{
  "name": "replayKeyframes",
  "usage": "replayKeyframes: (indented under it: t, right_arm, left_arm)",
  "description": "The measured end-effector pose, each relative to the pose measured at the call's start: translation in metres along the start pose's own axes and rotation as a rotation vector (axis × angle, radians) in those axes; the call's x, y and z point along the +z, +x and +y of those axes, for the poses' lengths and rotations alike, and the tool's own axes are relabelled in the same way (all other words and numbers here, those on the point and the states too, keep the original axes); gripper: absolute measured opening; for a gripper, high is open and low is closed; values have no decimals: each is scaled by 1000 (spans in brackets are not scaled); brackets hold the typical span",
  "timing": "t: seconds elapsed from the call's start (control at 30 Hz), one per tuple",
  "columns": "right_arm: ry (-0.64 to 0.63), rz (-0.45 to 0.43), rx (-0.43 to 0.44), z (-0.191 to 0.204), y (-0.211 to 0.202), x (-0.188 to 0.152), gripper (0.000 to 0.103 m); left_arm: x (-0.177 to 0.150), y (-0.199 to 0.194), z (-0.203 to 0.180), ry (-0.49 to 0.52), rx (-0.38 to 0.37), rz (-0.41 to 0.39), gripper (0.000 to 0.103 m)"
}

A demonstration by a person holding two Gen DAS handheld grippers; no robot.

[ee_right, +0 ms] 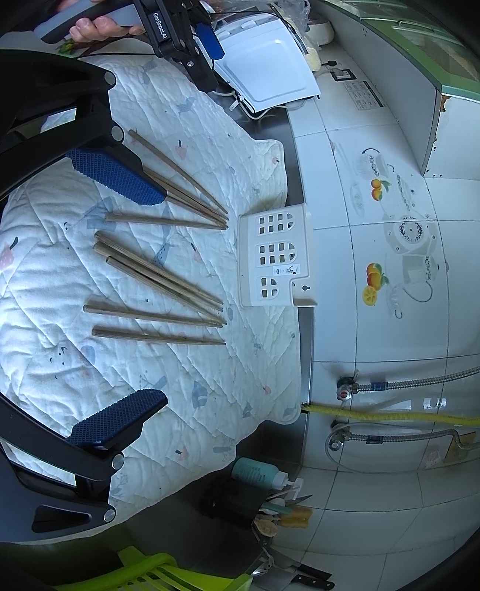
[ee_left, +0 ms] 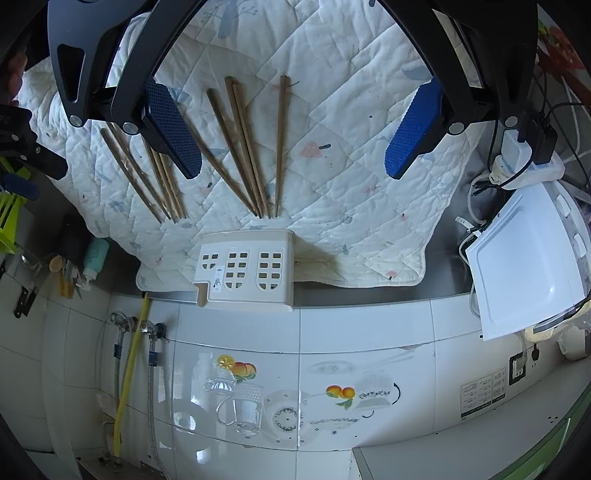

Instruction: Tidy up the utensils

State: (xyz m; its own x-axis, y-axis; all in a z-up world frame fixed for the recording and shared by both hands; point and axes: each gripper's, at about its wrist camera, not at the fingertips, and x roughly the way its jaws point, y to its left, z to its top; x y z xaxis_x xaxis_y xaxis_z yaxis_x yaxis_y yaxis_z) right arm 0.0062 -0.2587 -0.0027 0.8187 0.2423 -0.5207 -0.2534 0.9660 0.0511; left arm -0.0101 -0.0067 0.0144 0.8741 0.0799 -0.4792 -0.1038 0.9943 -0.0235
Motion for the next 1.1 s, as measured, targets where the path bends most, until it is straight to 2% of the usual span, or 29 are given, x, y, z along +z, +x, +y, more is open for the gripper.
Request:
replayKeyframes:
  t: [1.1]
  right_arm:
    - [-7,2,13,1,7,1,97]
  left_arm:
    - [2,8,1,-12,-24,17,98]
